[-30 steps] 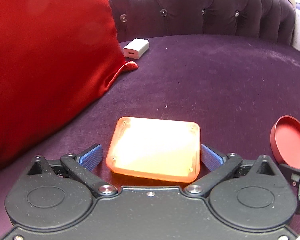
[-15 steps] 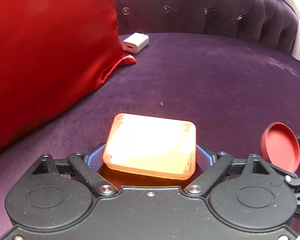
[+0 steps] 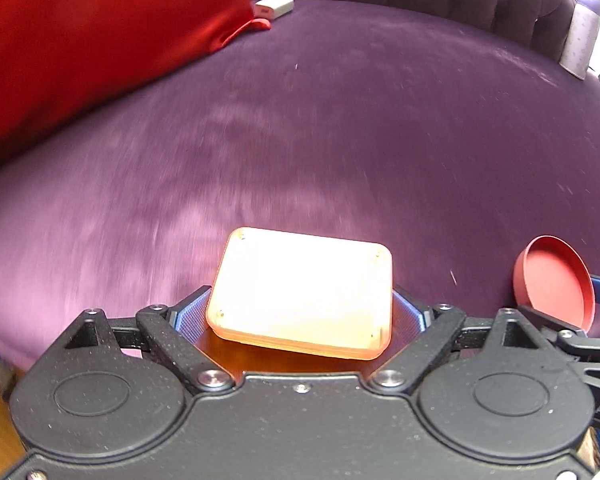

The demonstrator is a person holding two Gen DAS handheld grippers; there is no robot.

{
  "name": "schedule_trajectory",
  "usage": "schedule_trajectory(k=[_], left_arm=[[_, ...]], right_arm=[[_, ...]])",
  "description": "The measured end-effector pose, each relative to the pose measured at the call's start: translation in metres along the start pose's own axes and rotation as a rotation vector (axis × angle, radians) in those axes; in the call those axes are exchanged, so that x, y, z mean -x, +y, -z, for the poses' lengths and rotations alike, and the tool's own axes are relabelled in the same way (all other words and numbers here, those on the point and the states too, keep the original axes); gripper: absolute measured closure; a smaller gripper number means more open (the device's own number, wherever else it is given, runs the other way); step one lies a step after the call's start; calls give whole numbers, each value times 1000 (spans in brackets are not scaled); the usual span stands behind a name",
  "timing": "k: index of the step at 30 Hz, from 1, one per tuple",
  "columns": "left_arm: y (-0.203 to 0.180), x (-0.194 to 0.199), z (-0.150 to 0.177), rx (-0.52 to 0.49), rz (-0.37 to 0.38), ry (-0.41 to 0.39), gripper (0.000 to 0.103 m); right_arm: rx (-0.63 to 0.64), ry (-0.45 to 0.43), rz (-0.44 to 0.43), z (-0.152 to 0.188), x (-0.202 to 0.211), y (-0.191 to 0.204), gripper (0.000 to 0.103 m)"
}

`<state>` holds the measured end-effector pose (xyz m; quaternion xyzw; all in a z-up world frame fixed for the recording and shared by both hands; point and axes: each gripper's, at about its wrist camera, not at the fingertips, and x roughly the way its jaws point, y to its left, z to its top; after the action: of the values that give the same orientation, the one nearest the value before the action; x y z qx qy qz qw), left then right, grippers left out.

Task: Organize rigid objects
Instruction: 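Close left tool on orange box while right tool grips red lid, then carry orange box with left tool into basket while right tool drops red lid there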

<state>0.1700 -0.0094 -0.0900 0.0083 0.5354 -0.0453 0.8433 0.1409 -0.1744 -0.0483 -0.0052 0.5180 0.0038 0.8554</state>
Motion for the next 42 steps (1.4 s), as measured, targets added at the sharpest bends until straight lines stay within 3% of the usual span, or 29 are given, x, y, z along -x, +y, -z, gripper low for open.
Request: schedule_trajectory(k=[13, 22, 25, 42], left_arm=[[-9, 119, 87, 32, 29, -168, 17], [-18, 154, 133, 17, 8, -217, 16], [-18, 150, 136, 36, -6, -204, 16], [-19, 140, 144, 37, -8, -143, 16]], right_arm=[[-154, -175, -24, 97, 133, -9, 28], [-207, -267, -25, 160, 200, -4, 28], [-211, -260, -18, 174, 202, -2, 27], [-159, -218, 5, 166, 183, 9, 27]])
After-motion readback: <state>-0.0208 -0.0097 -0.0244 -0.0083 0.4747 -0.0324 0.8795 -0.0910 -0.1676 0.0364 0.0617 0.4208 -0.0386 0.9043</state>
